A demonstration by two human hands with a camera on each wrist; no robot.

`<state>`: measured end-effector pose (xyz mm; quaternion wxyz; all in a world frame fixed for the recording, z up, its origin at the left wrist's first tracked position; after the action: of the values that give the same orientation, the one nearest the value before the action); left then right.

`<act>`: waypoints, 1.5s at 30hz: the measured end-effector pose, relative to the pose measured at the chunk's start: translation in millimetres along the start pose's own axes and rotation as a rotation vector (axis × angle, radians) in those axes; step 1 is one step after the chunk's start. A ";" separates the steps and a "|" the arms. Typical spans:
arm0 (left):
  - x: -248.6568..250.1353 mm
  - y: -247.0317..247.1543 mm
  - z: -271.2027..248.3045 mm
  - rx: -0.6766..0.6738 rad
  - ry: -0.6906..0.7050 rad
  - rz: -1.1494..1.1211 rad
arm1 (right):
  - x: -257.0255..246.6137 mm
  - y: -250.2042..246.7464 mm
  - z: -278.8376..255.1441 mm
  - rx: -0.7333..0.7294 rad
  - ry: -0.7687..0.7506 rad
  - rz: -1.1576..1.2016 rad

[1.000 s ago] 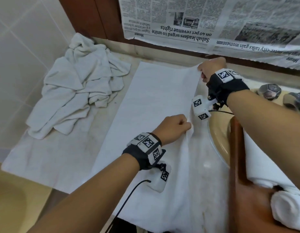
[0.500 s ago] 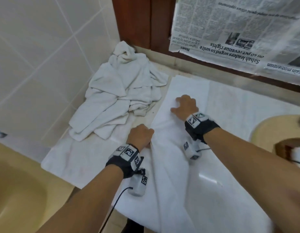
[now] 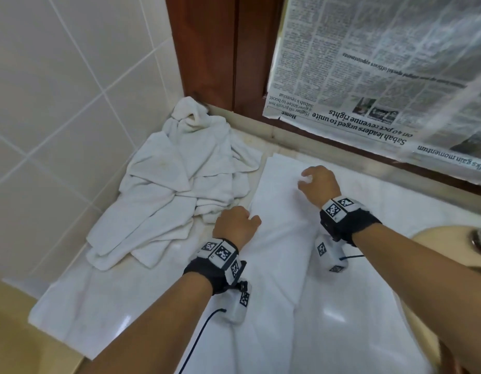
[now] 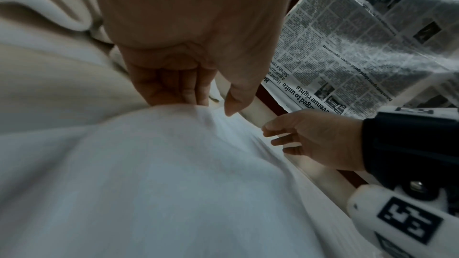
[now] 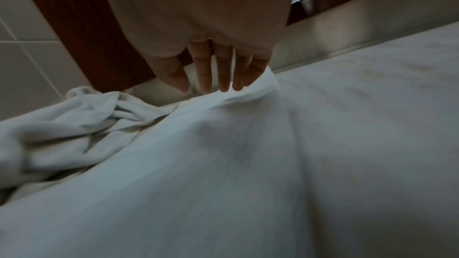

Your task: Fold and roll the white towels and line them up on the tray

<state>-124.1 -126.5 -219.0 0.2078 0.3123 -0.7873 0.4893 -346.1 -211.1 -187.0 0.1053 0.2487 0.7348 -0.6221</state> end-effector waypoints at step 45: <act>40.9 7.2 41.9 0.073 -0.036 0.417 | -13.3 64.0 -29.2 -0.391 -0.134 -0.419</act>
<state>-159.4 -173.7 -215.9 0.0765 0.1586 -0.8202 0.5444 -298.5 -179.5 -230.1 0.0687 0.0250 0.8674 -0.4921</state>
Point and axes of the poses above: each hand's wrist, its own z-axis towards the middle knuckle, its own y-axis out of the palm, x = y × z, the point moved 8 cm from there along z, towards the middle knuckle, and after that the axes turned 3 degrees about -x, right-handed, at the moved point
